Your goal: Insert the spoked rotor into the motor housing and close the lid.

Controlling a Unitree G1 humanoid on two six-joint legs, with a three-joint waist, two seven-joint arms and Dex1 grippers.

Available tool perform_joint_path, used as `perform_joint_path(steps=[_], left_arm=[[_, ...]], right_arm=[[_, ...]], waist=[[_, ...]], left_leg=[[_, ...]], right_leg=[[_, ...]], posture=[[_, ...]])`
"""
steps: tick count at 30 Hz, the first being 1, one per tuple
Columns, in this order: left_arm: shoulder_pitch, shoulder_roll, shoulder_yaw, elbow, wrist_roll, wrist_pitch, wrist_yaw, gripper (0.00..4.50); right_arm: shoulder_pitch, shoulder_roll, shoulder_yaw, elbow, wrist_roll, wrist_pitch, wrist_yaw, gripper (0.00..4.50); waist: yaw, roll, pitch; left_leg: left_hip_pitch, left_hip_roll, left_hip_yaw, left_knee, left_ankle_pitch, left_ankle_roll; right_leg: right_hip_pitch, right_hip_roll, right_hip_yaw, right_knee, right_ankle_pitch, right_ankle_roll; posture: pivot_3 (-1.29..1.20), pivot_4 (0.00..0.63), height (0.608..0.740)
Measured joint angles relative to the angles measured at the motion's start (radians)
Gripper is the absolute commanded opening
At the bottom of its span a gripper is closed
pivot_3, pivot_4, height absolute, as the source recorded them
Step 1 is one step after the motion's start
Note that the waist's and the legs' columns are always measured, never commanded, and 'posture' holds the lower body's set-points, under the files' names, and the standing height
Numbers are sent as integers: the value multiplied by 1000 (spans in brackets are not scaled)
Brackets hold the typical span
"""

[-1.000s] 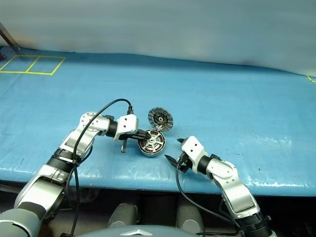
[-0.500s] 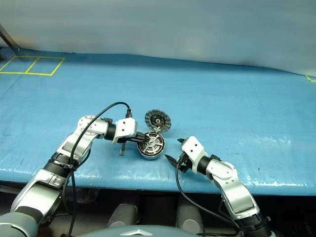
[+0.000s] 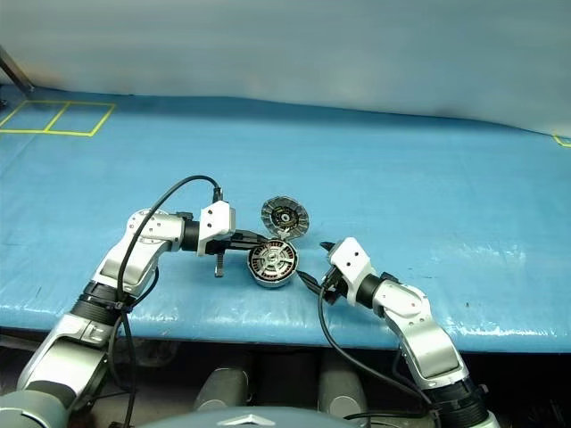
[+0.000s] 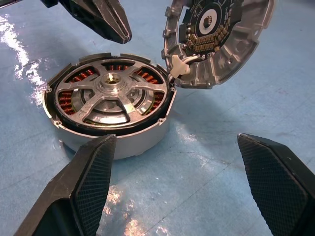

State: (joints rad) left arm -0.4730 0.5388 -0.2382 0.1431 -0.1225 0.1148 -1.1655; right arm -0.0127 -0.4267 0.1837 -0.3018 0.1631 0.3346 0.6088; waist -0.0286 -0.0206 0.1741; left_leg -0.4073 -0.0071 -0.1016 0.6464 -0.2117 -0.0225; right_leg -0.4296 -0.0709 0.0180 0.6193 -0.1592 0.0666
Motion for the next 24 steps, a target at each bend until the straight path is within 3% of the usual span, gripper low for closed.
perform_joint_path(steps=[1, 13, 18, 24], left_arm=[[10, 2, 4, -10, -6, 8, 9, 15], [215, 45, 101, -178, -62, 90, 104, 0], [257, 47, 118, -206, -103, 114, 119, 0], [269, 55, 121, -206, -122, 109, 121, 0]], right_arm=[[-8, 0, -4, 0, 0, 6, -6, 4159], [-163, 13, -33, 132, -105, 84, -140, 193], [-238, 65, -33, 216, -132, 111, -194, 43], [-343, 138, -35, 299, -95, 105, -154, 43]], waist=[[1, 0, 0], [2, 1, 0], [-1, 1, 1], [-9, 2, 1]], left_leg=[[0, 0, 0, 0, 0, 0], [0, 0, 0, 0, 0, 0], [0, 0, 0, 0, 0, 0], [0, 0, 0, 0, 0, 0]], right_leg=[[0, 0, 0, 0, 0, 0], [-1, 0, 0, 0, 0, 0], [-1, 0, 0, 0, 0, 0], [0, 0, 0, 0, 0, 0]], posture=[[0, 150, 740], [0, 150, 740], [0, 150, 740], [0, 150, 740]])
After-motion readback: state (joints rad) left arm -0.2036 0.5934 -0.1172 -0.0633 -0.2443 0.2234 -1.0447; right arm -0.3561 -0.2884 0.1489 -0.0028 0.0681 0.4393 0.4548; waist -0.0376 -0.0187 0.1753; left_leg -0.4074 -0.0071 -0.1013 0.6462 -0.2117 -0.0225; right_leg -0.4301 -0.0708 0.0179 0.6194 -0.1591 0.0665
